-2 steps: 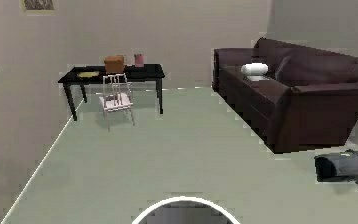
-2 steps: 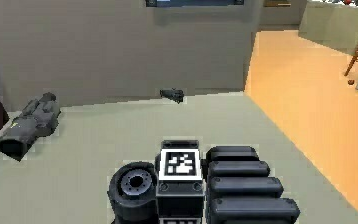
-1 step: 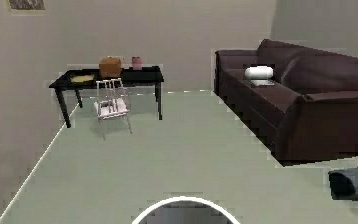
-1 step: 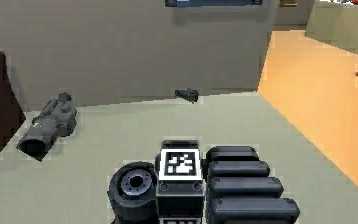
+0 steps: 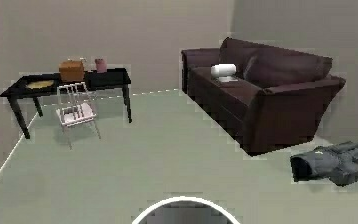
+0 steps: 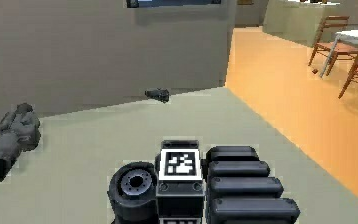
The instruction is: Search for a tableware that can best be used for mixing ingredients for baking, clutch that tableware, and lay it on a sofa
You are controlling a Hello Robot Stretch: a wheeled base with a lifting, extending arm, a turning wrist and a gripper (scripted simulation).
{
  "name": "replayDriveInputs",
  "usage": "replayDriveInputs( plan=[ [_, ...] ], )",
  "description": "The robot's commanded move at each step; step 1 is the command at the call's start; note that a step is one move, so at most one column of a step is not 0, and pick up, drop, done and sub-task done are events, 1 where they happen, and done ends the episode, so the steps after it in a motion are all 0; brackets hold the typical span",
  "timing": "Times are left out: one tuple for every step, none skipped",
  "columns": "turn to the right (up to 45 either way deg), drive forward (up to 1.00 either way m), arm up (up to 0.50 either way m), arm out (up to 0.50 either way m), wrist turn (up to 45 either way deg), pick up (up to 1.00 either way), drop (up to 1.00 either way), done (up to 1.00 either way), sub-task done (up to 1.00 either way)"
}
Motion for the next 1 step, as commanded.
replayDriveInputs(
  plan=[
    [0.0, 1.00, 0.00, 0.00, 0.0, 0.00, 0.00, 0.00, 0.00]
  ],
)
